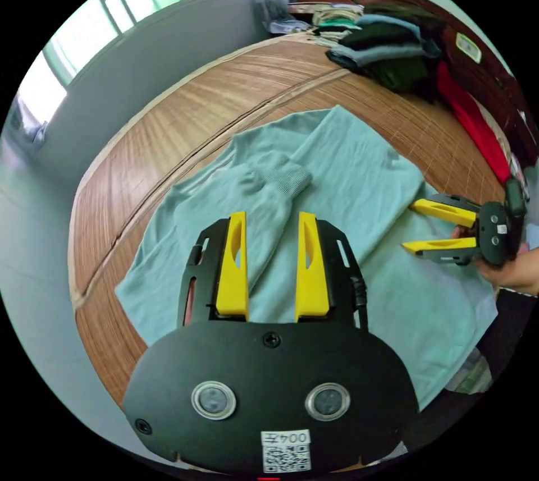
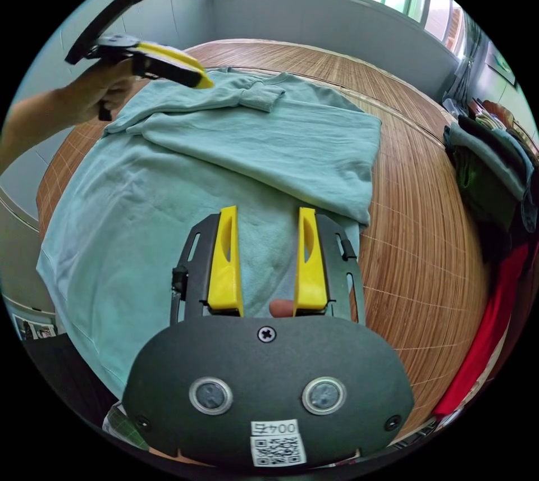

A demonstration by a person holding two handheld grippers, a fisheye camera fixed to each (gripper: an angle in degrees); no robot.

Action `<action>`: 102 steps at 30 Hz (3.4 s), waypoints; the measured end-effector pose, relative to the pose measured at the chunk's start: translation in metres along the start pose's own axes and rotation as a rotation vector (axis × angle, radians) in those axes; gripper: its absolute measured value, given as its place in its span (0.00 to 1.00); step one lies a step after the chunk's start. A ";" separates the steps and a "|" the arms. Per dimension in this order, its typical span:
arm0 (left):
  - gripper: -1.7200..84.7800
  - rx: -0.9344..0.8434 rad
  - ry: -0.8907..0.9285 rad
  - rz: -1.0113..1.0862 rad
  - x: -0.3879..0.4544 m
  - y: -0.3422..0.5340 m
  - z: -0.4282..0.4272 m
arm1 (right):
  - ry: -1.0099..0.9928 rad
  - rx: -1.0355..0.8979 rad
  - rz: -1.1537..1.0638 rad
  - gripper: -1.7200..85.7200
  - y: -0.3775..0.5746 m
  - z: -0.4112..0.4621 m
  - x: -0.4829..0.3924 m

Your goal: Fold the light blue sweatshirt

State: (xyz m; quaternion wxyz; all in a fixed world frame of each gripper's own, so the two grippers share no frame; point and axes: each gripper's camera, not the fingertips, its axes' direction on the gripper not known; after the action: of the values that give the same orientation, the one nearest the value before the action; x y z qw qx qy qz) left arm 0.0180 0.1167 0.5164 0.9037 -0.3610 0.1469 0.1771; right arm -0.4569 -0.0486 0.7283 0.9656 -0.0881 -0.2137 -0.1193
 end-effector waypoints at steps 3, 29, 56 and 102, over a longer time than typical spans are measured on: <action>0.15 -0.042 -0.049 0.126 0.021 -0.031 0.029 | 0.002 0.000 -0.002 0.19 0.000 -0.002 0.001; 0.06 -0.043 0.044 -0.277 -0.055 0.058 -0.021 | -0.002 0.000 0.003 0.19 0.005 -0.021 0.022; 0.10 -0.204 -0.148 -0.706 -0.132 0.224 -0.023 | -0.536 0.155 0.331 0.09 -0.016 -0.063 0.100; 0.13 -0.151 0.081 -0.518 -0.178 0.143 -0.004 | -0.002 0.002 0.108 0.13 -0.063 -0.023 0.072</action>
State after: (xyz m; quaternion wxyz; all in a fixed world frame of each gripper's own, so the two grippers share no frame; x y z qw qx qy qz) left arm -0.2029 0.1726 0.4973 0.8829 -0.4595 0.0721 -0.0643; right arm -0.4015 -0.1282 0.7462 0.9705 -0.0989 -0.2095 -0.0667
